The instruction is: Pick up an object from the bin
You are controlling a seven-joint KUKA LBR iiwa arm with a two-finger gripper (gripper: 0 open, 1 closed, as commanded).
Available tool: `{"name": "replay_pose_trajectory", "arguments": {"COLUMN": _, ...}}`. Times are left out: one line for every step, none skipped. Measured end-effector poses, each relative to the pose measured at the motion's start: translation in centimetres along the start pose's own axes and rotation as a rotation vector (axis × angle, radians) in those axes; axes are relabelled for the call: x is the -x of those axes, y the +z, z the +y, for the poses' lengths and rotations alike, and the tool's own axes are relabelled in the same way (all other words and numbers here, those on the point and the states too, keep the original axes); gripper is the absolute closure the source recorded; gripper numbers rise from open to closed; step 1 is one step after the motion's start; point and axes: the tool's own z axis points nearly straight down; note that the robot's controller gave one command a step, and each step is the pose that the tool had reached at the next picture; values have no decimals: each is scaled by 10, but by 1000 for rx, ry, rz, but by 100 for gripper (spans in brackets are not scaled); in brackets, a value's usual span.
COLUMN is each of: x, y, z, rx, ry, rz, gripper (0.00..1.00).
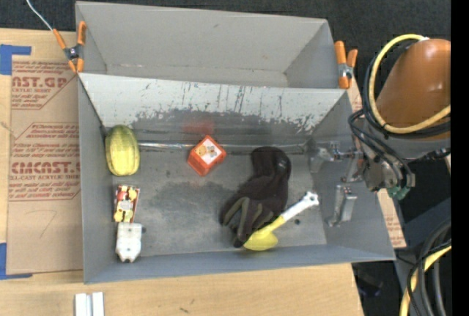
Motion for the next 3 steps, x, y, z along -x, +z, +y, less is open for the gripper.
{"name": "replay_pose_trajectory", "arguments": {"x": 2, "y": -4, "z": 0, "rx": -1, "ry": -2, "rz": -8, "gripper": 0}}
{"name": "replay_pose_trajectory", "arguments": {"x": 1, "y": 78, "z": 63, "rx": 0, "ry": 13, "rz": -7, "gripper": 0}}
{"name": "replay_pose_trajectory", "arguments": {"x": 14, "y": 109, "z": 52, "rx": -1, "ry": -168, "rz": -8, "gripper": 0}}
